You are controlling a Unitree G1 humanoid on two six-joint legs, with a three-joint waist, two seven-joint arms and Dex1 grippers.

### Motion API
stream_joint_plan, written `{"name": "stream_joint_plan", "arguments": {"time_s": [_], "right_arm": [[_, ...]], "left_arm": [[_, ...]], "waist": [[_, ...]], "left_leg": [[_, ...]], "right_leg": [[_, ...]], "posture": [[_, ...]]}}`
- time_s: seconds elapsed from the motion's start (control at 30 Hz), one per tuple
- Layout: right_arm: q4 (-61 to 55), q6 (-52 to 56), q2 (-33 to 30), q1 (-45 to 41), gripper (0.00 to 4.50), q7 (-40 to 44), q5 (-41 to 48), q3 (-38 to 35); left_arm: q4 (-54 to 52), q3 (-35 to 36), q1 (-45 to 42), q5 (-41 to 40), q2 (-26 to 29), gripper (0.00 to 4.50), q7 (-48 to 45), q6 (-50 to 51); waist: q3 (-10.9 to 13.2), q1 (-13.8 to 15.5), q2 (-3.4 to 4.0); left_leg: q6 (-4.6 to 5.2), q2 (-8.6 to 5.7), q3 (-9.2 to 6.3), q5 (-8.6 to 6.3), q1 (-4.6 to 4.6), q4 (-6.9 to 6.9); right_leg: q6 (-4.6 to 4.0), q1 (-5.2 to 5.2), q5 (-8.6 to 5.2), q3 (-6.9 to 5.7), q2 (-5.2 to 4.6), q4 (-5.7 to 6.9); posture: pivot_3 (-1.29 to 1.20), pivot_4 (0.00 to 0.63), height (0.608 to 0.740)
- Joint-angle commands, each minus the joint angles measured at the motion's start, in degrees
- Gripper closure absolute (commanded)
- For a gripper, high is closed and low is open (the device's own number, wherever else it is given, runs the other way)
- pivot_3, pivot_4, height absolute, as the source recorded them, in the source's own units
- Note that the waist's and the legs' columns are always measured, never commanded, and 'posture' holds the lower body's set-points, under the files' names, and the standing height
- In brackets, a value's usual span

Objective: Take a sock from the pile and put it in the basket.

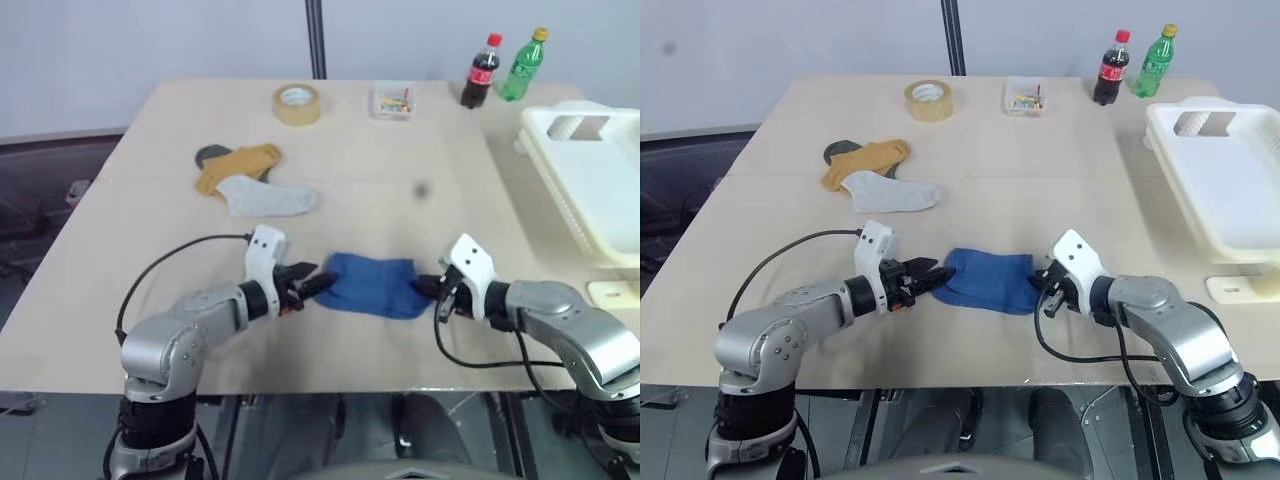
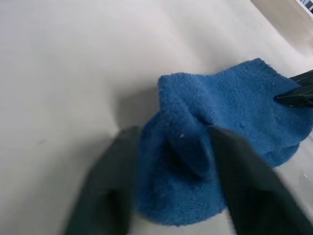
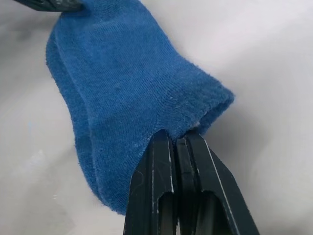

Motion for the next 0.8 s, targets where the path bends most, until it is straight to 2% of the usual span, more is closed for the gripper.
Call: {"name": "stream_joint_plan", "arguments": {"time_s": [0.03, 0.1, 0.2, 0.3, 0.33, 0.4, 0.43, 0.47, 0.5, 0.67, 0.8], "right_arm": [[-0.72, -2.95, -1.43, 0.39, 4.19, 2.59, 0.08, -1.13], [-1.52, -5.69, -2.06, 0.35, 3.74, 3.12, -0.66, -2.43], [-3.48, -8.97, -3.74, 1.04, 2.45, 4.90, -0.24, -4.72], [-3.90, -11.30, -4.89, 1.31, 2.45, 7.55, 1.13, -6.25], [-3.63, -11.51, -4.77, 1.09, 2.87, 8.31, 1.84, -6.45], [-2.56, -13.05, -4.19, 0.34, 3.34, 9.61, 1.91, -5.60], [-1.78, -14.06, -3.78, -0.36, 3.99, 10.06, 1.10, -4.20], [-0.82, -15.20, -3.16, -1.09, 4.29, 10.33, -0.12, -2.39], [0.62, -16.36, -1.99, -1.92, 4.41, 10.09, -1.55, -0.38], [12.30, -23.11, 6.45, -7.53, 4.41, 8.72, -9.30, 8.49], [21.05, -28.83, 8.32, -8.94, 4.41, 10.30, -15.35, 13.60]], "left_arm": [[-1.41, 2.69, 0.70, -2.78, 1.89, 0.21, -1.35, -0.60], [-2.10, 4.99, 1.39, -4.74, 3.93, 0.00, -3.48, -1.27], [-1.90, 7.26, 3.38, -7.26, 8.33, 0.00, -8.02, -2.81], [-0.03, 7.38, 4.62, -8.73, 12.70, 0.00, -12.22, -3.92], [1.05, 6.13, 4.65, -8.54, 14.48, 0.00, -14.15, -4.54], [2.69, 3.03, 4.06, -9.10, 16.91, 0.00, -17.49, -4.17], [3.82, 1.42, 3.39, -8.69, 17.38, 0.00, -17.65, -3.85], [4.73, 0.28, 2.85, -8.10, 17.56, 0.00, -17.49, -4.07], [5.79, -0.43, 2.25, -7.93, 17.21, 0.00, -16.95, -3.72], [9.61, -4.70, -0.04, -7.06, 16.97, 0.00, -17.17, -3.96], [11.71, -6.52, -1.52, -7.03, 15.95, 0.00, -16.87, -3.90]], "waist": [[0.00, 0.11, 0.00], [0.00, 0.16, 0.00], [0.00, 0.17, 0.01], [0.01, 0.25, 0.01], [0.00, 0.26, 0.01], [0.01, 0.27, 0.02], [0.02, 0.27, 0.04], [0.02, 0.28, 0.04], [0.02, 0.25, 0.03], [0.01, -0.07, 0.01], [0.00, 0.33, 0.02]], "left_leg": [[0.00, 0.01, -0.01, 0.00, 0.00, -0.01], [0.00, 0.01, 0.00, 0.00, 0.00, -0.02], [0.00, 0.02, 0.00, 0.00, -0.01, -0.05], [0.00, 0.03, 0.00, -0.01, -0.02, -0.08], [0.01, 0.03, -0.01, -0.01, -0.02, -0.08], [0.01, 0.04, -0.02, -0.01, -0.02, -0.08], [0.01, 0.04, -0.03, -0.02, -0.02, -0.09], [0.02, 0.04, -0.02, -0.02, -0.02, -0.09], [0.02, 0.04, -0.02, -0.02, -0.01, -0.10], [0.01, 0.09, -0.01, -0.01, 0.00, -0.10], [-0.03, 0.05, 0.01, 0.01, 0.00, -0.14]], "right_leg": [[0.00, 0.00, 0.00, 0.00, 0.00, -0.01], [0.00, -0.01, 0.00, 0.00, -0.01, -0.01], [0.00, -0.03, 0.00, -0.01, -0.01, -0.02], [-0.01, -0.02, -0.01, -0.01, -0.02, -0.07], [-0.01, -0.01, -0.01, -0.01, -0.02, -0.09], [-0.01, -0.01, -0.01, -0.01, -0.03, -0.09], [-0.06, -0.01, -0.04, -0.01, -0.03, -0.09], [-0.08, -0.01, -0.05, -0.01, -0.03, -0.09], [-0.08, 0.00, -0.05, -0.02, -0.03, -0.09], [-0.02, -0.02, -0.01, -0.01, 0.01, -0.08], [-0.03, -0.06, 0.01, 0.01, 0.00, -0.07]], "posture": [[0.00, 0.150, 0.740], [0.00, 0.150, 0.740], [0.00, 0.150, 0.740], [0.00, 0.150, 0.740], [0.00, 0.150, 0.740], [0.00, 0.150, 0.740], [0.00, 0.150, 0.740], [0.00, 0.150, 0.740], [0.00, 0.150, 0.740], [0.00, 0.150, 0.740], [0.00, 0.150, 0.740]]}}
